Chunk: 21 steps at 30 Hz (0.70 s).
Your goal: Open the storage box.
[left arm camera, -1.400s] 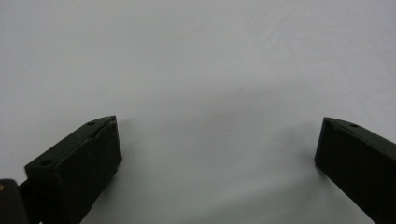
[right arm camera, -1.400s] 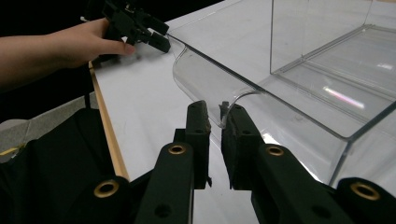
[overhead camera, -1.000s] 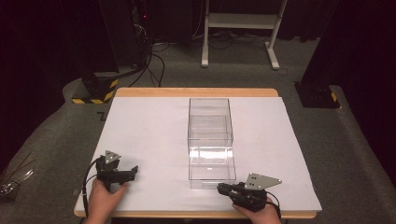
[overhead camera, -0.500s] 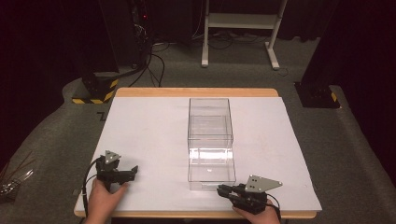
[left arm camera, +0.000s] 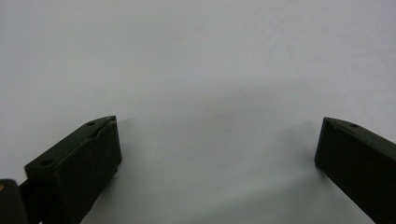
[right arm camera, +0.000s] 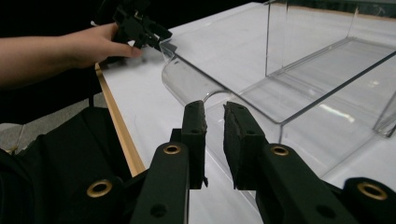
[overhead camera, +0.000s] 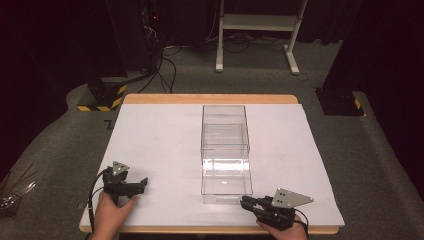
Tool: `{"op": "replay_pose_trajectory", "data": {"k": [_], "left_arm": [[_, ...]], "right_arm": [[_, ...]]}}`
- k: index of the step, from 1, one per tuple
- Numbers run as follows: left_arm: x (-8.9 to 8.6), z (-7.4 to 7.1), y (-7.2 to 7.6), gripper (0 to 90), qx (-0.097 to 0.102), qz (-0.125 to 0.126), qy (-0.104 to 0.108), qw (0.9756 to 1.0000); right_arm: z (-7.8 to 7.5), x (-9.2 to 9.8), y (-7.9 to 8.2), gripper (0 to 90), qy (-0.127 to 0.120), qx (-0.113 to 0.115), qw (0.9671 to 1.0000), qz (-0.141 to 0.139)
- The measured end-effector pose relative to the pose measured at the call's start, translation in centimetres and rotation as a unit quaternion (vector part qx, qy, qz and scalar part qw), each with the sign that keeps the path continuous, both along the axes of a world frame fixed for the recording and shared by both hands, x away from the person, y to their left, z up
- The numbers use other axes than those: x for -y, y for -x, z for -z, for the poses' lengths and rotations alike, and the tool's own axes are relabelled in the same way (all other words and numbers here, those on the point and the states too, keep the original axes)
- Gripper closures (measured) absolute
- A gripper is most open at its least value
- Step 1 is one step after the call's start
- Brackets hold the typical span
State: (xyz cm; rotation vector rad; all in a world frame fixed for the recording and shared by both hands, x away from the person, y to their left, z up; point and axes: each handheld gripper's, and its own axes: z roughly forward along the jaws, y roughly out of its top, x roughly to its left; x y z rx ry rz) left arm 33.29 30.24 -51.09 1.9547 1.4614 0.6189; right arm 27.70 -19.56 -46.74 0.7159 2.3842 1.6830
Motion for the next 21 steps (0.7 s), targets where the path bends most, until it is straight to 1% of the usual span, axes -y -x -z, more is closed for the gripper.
{"op": "replay_pose_trajectory", "data": {"k": [4, 6, 14, 18, 21], "left_arm": [[0.0, 0.0, 0.0, 0.4, 0.000, 0.000, 0.000, 1.0000], [0.0, 0.0, 0.0, 0.4, 0.000, 0.000, 0.000, 1.0000], [0.0, 0.0, 0.0, 0.4, 0.000, 0.000, 0.000, 1.0000], [0.0, 0.0, 0.0, 0.4, 0.000, 0.000, 0.000, 1.0000], [0.0, 0.0, 0.0, 0.4, 0.000, 0.000, 0.000, 1.0000]], "right_arm": [[-0.6, 0.5, 0.1, 79.3, -0.012, 0.013, 0.9998, 0.004], [-0.9, 0.7, 0.1, 79.3, -0.017, 0.019, 0.9996, 0.011], [-1.8, 0.9, -0.4, 77.7, -0.041, 0.034, 0.9982, 0.029], [-2.1, 0.8, -0.8, 75.4, -0.047, 0.039, 0.9974, 0.039], [-2.2, 0.9, -1.0, 75.0, -0.047, 0.045, 0.9966, 0.049]]}}
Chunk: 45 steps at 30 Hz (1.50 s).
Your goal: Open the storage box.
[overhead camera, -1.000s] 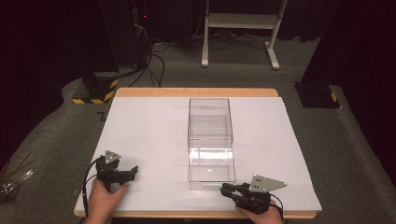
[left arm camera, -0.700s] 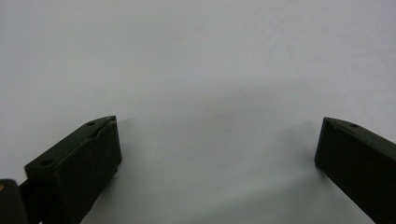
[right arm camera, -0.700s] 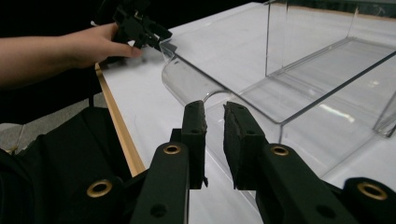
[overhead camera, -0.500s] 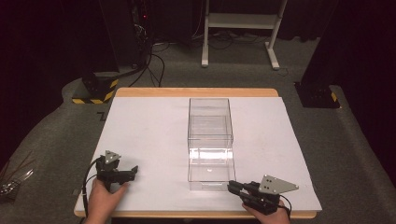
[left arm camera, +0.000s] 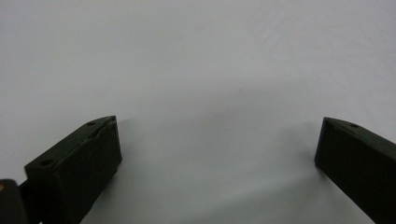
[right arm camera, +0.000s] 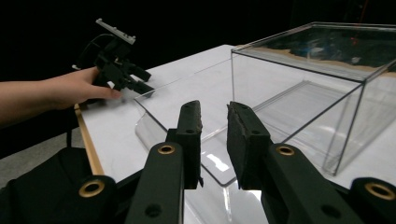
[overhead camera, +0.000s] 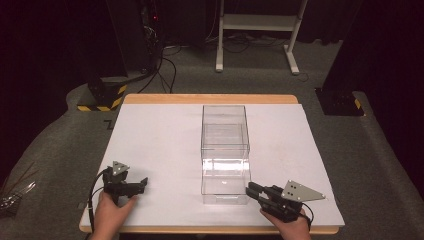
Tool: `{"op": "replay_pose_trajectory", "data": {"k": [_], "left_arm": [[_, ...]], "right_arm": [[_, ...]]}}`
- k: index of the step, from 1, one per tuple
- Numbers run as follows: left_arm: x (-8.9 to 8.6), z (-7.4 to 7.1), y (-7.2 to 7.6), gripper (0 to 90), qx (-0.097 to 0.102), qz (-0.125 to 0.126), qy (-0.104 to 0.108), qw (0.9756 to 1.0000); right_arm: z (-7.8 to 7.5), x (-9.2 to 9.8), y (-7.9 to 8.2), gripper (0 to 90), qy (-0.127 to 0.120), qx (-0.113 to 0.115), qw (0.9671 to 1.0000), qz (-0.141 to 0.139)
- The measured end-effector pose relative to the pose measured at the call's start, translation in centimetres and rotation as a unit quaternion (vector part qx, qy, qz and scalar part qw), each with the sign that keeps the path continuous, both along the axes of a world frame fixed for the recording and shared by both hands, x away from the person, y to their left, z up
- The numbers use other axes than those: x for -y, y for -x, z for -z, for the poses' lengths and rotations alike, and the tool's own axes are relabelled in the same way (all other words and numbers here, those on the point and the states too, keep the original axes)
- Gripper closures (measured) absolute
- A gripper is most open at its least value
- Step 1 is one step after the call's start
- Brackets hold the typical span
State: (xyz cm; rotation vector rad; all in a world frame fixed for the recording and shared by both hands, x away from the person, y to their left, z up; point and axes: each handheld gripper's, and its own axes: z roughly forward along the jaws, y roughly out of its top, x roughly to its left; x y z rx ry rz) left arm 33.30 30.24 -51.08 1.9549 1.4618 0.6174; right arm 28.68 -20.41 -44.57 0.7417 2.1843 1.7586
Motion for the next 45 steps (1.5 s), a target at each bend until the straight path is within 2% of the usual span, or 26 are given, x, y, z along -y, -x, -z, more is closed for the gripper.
{"op": "replay_pose_trajectory", "data": {"k": [8, 15, 19, 23, 27, 30, 34, 37, 40, 42, 43, 45], "left_arm": [[0.0, 0.0, 0.0, 0.4, 0.000, 0.000, 0.000, 1.0000], [0.0, 0.0, 0.0, 0.4, 0.000, 0.000, 0.000, 1.0000], [0.0, 0.0, 0.0, 0.4, 0.000, 0.000, 0.000, 1.0000], [0.0, 0.0, 0.0, 0.4, 0.000, 0.000, 0.000, 1.0000], [0.0, 0.0, 0.0, 0.4, 0.000, 0.000, 0.000, 1.0000], [0.0, 0.0, 0.0, 0.4, 0.000, 0.000, 0.000, 1.0000], [0.0, 0.0, 0.0, 0.4, 0.000, 0.000, 0.000, 1.0000], [0.0, 0.0, 0.0, 0.4, 0.000, 0.000, 0.000, 1.0000], [0.0, 0.0, 0.0, 0.4, 0.000, 0.000, 0.001, 1.0000], [0.0, 0.0, 0.0, 0.4, 0.000, 0.000, 0.001, 1.0000], [0.0, 0.0, 0.0, 0.4, 0.000, 0.000, 0.000, 1.0000], [0.0, 0.0, 0.0, 0.4, 0.000, 0.000, 0.000, 1.0000]], "right_arm": [[-0.1, 1.8, -0.3, 71.5, -0.003, 0.017, 0.9980, 0.060], [0.2, 4.2, -0.9, 68.5, 0.005, 0.020, 0.9918, 0.126], [0.5, 5.5, -1.3, 66.9, 0.013, 0.021, 0.9867, 0.161], [0.9, 6.7, -1.6, 64.9, 0.031, 0.025, 0.9789, 0.201], [1.5, 7.7, -2.1, 62.1, 0.057, 0.018, 0.9711, 0.231], [2.1, 7.9, -2.5, 61.7, 0.083, -0.002, 0.9658, 0.246], [2.9, 7.6, -3.1, 59.3, 0.129, -0.029, 0.9561, 0.261], [3.6, 6.9, -3.5, 56.6, 0.164, -0.040, 0.9491, 0.266], [4.4, 6.5, -3.9, 51.5, 0.183, -0.056, 0.9447, 0.266], [5.2, 6.4, -4.4, 44.8, 0.185, -0.088, 0.9429, 0.262], [5.4, 6.4, -4.7, 41.4, 0.193, -0.105, 0.9406, 0.259], [5.5, 6.2, -4.8, 41.4, 0.202, -0.107, 0.9365, 0.266]]}}
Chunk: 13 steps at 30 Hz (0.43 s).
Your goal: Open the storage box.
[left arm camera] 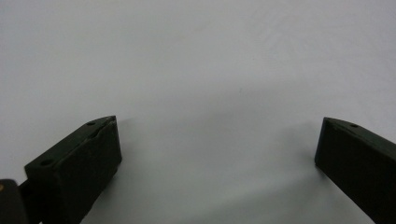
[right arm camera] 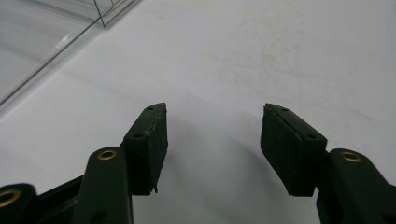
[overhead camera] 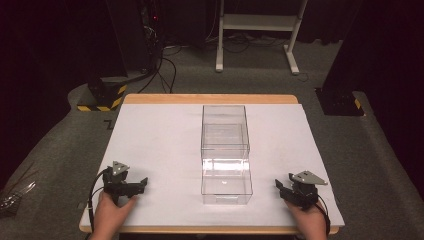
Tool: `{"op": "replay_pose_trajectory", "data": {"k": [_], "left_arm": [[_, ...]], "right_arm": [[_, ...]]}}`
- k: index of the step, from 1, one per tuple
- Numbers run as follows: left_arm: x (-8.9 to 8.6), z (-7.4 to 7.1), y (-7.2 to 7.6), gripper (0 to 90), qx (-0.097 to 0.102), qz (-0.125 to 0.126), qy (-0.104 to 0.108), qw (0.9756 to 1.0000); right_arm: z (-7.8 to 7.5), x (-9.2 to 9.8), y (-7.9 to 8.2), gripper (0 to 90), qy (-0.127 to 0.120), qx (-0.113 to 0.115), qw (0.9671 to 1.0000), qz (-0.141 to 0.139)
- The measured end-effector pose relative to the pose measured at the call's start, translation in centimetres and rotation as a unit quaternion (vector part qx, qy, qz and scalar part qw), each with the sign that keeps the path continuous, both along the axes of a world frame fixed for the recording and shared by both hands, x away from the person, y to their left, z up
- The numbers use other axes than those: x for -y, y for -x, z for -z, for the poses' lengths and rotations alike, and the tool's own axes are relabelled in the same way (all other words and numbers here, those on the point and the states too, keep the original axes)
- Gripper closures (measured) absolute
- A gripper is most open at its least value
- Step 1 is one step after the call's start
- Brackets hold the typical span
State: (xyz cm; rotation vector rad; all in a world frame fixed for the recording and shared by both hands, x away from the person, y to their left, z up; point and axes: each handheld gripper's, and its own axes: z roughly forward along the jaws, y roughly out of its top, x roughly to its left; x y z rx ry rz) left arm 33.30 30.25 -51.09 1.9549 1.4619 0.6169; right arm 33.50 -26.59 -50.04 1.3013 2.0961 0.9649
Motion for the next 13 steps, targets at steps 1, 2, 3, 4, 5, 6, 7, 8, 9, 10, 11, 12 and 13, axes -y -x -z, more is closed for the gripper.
{"op": "replay_pose_trajectory", "data": {"k": [1, 2, 3, 4, 5, 6, 7, 8, 9, 10, 11, 12, 13], "left_arm": [[0.00, 0.00, 0.00, 0.4, 0.000, 0.000, 0.000, 1.0000], [0.00, 0.00, 0.01, 0.4, 0.000, 0.000, 0.000, 1.0000], [0.00, 0.00, 0.01, 0.4, 0.000, 0.000, 0.000, 1.0000], [0.01, 0.00, 0.02, 0.4, 0.001, 0.000, 0.000, 1.0000], [0.02, 0.01, 0.02, 0.4, 0.001, 0.000, 0.000, 1.0000], [0.01, 0.01, 0.02, 0.4, 0.001, 0.000, 0.000, 1.0000], [0.02, 0.01, 0.02, 0.4, 0.001, 0.000, 0.000, 1.0000], [0.03, 0.01, 0.03, 0.5, 0.001, -0.001, 0.001, 1.0000], [0.03, 0.01, 0.03, 0.4, 0.001, -0.001, 0.000, 1.0000], [0.04, 0.01, 0.04, 0.4, 0.001, -0.001, 0.001, 1.0000], [0.05, 0.01, 0.04, 0.4, 0.001, -0.001, 0.001, 1.0000], [0.05, 0.01, 0.04, 0.4, 0.001, -0.001, 0.001, 1.0000], [0.05, 0.01, 0.04, 0.4, 0.001, -0.001, 0.000, 1.0000]], "right_arm": [[0.03, -0.15, 0.03, 40.7, 0.005, -0.001, 1.0000, 0.001], [0.04, -0.26, 0.05, 39.9, 0.013, 0.002, 0.9999, -0.002], [0.06, -0.38, 0.10, 39.2, 0.016, 0.003, 0.9999, -0.004], [0.07, -0.44, 0.12, 38.6, 0.020, 0.004, 0.9998, -0.007], [0.09, -0.50, 0.13, 38.0, 0.022, 0.005, 0.9997, -0.009], [0.10, -0.54, 0.12, 37.6, 0.024, 0.005, 0.9997, -0.010], [0.11, -0.58, 0.12, 37.2, 0.024, 0.003, 0.9997, -0.010], [0.11, -0.60, 0.09, 37.1, 0.025, 0.001, 0.9996, -0.011], [0.13, -0.61, 0.05, 37.0, 0.027, 0.001, 0.9995, -0.014], [0.14, -0.65, 0.04, 36.9, 0.028, -0.001, 0.9995, -0.015], [0.14, -0.69, 0.04, 36.8, 0.030, -0.002, 0.9994, -0.016], [0.15, -0.70, 0.02, 36.6, 0.033, -0.001, 0.9993, -0.020], [0.15, -0.76, 0.05, 36.5, 0.032, -0.003, 0.9993, -0.020]]}}
